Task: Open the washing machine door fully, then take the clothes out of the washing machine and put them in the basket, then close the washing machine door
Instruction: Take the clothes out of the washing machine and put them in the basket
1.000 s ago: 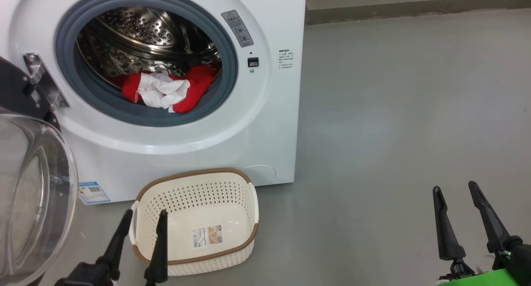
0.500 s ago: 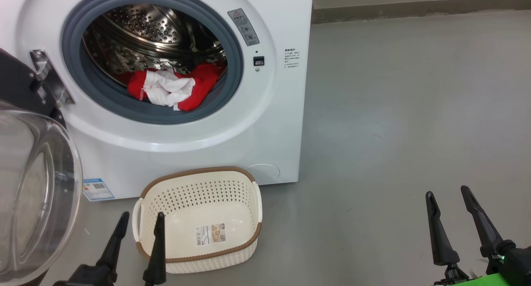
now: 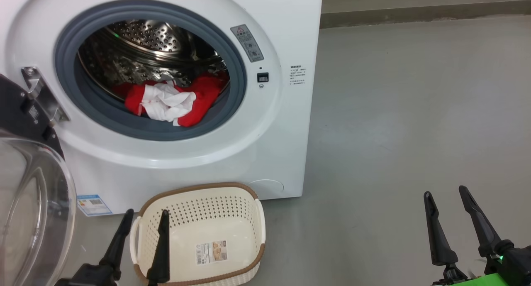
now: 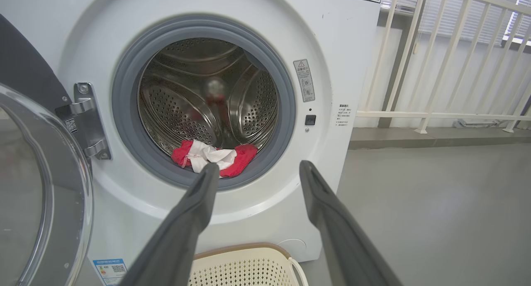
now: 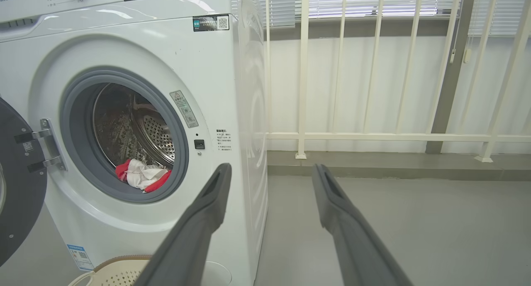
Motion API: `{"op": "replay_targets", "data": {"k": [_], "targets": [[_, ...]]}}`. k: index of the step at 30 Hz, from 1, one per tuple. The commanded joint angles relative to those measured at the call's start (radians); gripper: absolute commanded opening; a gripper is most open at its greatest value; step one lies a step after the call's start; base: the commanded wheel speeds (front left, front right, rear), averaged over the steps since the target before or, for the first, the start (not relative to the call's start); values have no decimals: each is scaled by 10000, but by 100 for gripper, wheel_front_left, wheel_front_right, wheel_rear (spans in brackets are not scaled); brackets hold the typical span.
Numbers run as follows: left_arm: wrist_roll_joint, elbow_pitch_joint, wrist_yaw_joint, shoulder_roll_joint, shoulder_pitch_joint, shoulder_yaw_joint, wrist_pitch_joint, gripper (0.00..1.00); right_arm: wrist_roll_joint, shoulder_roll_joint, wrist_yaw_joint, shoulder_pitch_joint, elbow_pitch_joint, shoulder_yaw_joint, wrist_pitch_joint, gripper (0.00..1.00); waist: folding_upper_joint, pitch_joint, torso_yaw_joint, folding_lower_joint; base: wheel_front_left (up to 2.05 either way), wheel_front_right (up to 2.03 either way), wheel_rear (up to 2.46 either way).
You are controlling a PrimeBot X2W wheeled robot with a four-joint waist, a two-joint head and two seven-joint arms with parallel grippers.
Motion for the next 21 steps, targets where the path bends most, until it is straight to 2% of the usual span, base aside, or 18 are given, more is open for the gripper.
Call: {"op": "replay_targets", "data": {"k": [1,6,21], "targets": [[-70,-294,65,94,-268,322,-31,100,94,-160,62,-247,-283,226,-64,100,0,23,11,0,90,-90,0],[-75,-270,121,33,-329,310,-40,100,64,-160,62,-281,-312,234,-64,100,0,86,58,0,49,-49,0],[91,-251,265,23,-434,359,-59,100,102,-160,62,-291,-268,321,-64,100,0,162,101,0,1,-1,0]]}}
